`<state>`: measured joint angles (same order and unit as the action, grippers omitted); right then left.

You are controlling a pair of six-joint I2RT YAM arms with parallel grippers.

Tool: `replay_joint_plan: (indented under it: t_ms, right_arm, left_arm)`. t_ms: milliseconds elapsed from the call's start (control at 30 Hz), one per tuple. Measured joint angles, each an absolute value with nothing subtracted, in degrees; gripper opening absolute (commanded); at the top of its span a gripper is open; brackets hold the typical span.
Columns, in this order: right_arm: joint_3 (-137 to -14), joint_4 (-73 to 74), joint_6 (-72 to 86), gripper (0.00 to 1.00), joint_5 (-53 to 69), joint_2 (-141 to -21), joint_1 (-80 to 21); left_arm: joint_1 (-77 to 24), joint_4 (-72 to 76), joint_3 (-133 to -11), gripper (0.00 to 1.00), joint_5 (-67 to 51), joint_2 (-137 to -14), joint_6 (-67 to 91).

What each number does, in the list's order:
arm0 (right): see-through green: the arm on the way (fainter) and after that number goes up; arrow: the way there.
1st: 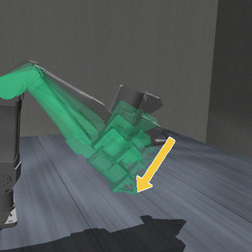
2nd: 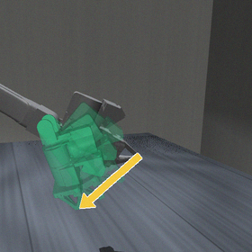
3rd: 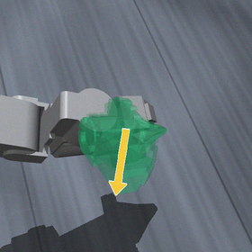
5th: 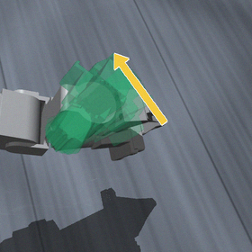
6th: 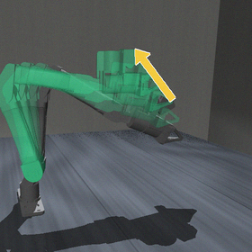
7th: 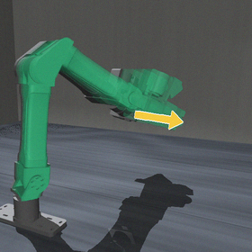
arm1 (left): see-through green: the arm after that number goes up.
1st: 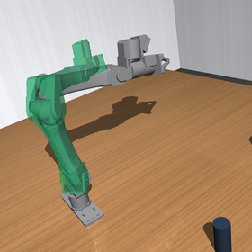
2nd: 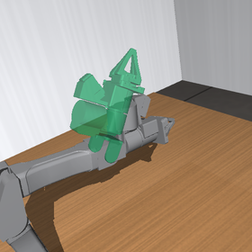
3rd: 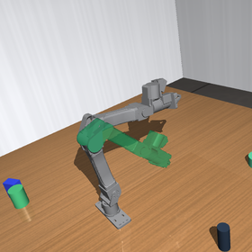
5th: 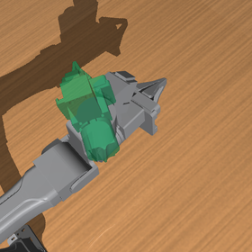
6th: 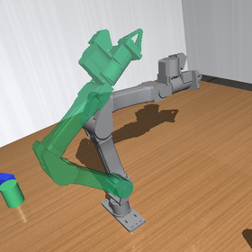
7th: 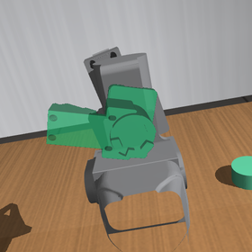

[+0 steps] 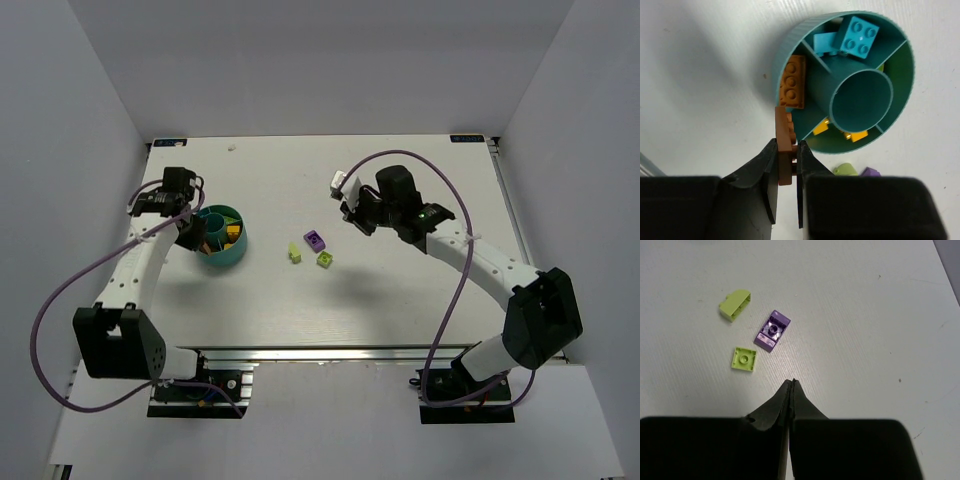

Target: Sort the legos into containers by color

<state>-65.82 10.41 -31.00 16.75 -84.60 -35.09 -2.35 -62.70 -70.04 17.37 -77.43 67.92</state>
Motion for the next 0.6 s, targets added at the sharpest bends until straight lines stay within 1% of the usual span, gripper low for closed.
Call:
replay_joint_plan:
  t_ms: [133,333,367,400,433,467,500,533,600]
  right_arm:
    - [-65.28,10.24,-31.0,0.0,16.71,-83.68,-34.44]
    - [-64.64,10.11,-30.98,0.0,16.64,-83.26,-33.74]
    - [-64.64,10.09,-30.98,0.01,16.62,-83.26,-33.69]
    - [-64.64,10.09,-30.96,0.14,16.6,-83.26,-33.54]
    - [-64.64,10.11,-30.76,0.31,16.58,-83.26,-33.36]
    - [-64.64,10.15,-30.44,0.4,16.58,-83.26,-33.26]
    - [-64.64,10.22,-30.48,0.47,16.58,-83.26,-33.08]
    - [-64.64,10.28,-30.39,0.57,16.62,-83.26,-32.82]
    - [-64.64,10.52,-30.13,0.62,16.67,-83.26,-31.9]
  left_arm:
    - [-2.35,-60.99,-72.34,0.0,17.37,-81.12,67.79]
    - [-2.28,-60.03,-72.86,0.0,17.37,-82.46,67.7]
    - [-2.22,-59.81,-72.86,0.0,17.37,-82.59,67.7]
    - [-2.13,-59.61,-72.88,0.03,17.34,-82.72,67.7]
    - [-2.07,-59.46,-72.86,0.1,17.3,-82.94,67.72]
    - [-1.98,-59.37,-72.86,0.22,17.28,-83.11,67.72]
    - [-1.96,-59.27,-72.84,0.48,17.15,-83.26,67.75]
    - [-1.96,-59.27,-72.82,0.6,17.08,-83.29,67.53]
    - [-1.93,-59.29,-72.79,0.82,17.02,-83.26,67.72]
